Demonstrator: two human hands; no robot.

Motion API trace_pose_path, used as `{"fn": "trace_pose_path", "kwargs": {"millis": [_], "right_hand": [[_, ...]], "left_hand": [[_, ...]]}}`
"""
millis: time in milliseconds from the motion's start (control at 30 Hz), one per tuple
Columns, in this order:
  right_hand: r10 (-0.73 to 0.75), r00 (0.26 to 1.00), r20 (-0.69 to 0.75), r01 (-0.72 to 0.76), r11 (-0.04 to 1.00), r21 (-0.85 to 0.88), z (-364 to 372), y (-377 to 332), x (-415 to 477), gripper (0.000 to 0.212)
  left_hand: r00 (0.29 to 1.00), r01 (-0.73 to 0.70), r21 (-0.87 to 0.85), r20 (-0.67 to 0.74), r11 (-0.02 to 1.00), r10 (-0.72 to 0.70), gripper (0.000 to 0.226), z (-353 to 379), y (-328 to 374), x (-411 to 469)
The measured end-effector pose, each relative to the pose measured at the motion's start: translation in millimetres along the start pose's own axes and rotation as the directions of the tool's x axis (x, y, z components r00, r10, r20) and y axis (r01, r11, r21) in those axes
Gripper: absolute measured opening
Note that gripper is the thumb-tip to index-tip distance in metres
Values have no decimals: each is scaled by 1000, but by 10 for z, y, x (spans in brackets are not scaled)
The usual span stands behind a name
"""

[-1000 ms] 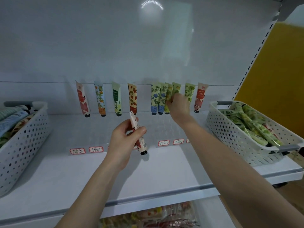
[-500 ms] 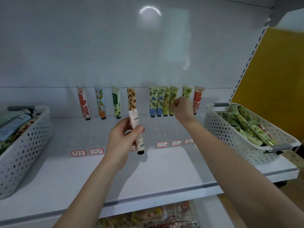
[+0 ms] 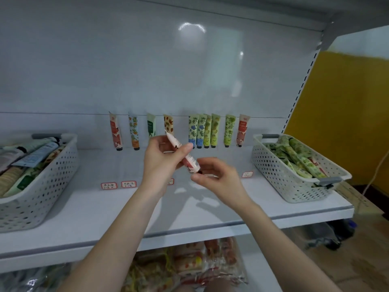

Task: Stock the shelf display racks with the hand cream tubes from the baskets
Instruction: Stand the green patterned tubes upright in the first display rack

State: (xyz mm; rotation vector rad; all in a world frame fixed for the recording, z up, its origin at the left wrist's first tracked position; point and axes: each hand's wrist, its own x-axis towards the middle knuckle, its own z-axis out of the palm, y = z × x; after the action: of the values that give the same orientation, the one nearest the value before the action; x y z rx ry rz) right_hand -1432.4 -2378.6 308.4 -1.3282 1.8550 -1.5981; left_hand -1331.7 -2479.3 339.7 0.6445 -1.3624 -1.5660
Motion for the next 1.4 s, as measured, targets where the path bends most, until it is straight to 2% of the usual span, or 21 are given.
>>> {"fn": "trace_pose_path", "kwargs": {"millis": [67, 133, 200, 300, 400, 567, 733, 800, 900, 1000, 1067, 1133, 1267, 1333, 1400], "right_hand": [[-42, 999, -16, 42, 999, 17, 42, -24, -90, 26], [-16, 1000, -22, 19, 991, 133, 36, -47, -162, 20], [91, 996, 18, -92, 948, 305, -6, -82, -226, 13], [193, 973, 129, -230, 880, 417, -86, -133, -303, 11], [185, 969, 164, -227, 930, 290, -142, -163, -363, 11], [22, 1000, -21, -19, 992, 126, -233, -171, -364, 3], [6, 998, -70, -10, 998, -62, -342, -10, -294, 10], [4, 996, -94, -17, 991, -136, -430, 102, -243, 9], [29, 975, -219, -71, 979, -190, -633, 265, -91, 18], [40, 926, -374, -141, 959, -247, -864, 382, 130, 22], [18, 886, -464, -164, 947, -277, -1012, 454, 327, 28], [12, 854, -521, -199, 931, -305, -1137, 510, 535, 29], [4, 829, -559, -208, 930, -303, -1246, 576, 924, 30], [20, 832, -554, -244, 911, -333, -1237, 603, 1089, 30], [9, 839, -543, -254, 890, -378, -1209, 648, 1220, 30]], "left_hand": [[1000, -8, 17, 28, 1000, 7, 36, 42, 70, -91], [998, -4, -3, 69, 1000, 4, 26, 56, 122, -161], [995, 6, -30, 100, 1000, -3, 10, 37, 155, -192], [991, -13, -1, 133, 1000, 14, 10, 20, 168, -204], [982, -43, 9, 186, 999, 40, 17, 52, 159, -246], [967, -85, 67, 245, 994, 66, 12, 165, 66, -283], [969, -99, 161, 241, 982, 58, 14, 334, -153, -249], [965, -197, 301, 226, 933, 131, 19, 396, -308, -236], [922, -367, 534, 318, 762, 222, 27, 444, -644, -275], [826, -526, 696, 555, 488, 99, 34, 457, -1042, -323], [732, -632, 679, 681, 373, 1, 32, 462, -1235, -313], [697, -658, 667, 715, 350, -52, 31, 472, -1312, -285], [691, -675, 661, 722, 328, -32, 57, 466, -1395, -253], [704, -648, 684, 706, 335, -78, 72, 466, -1388, -242], [724, -614, 699, 684, 367, -91, 78, 470, -1392, -224]]}}
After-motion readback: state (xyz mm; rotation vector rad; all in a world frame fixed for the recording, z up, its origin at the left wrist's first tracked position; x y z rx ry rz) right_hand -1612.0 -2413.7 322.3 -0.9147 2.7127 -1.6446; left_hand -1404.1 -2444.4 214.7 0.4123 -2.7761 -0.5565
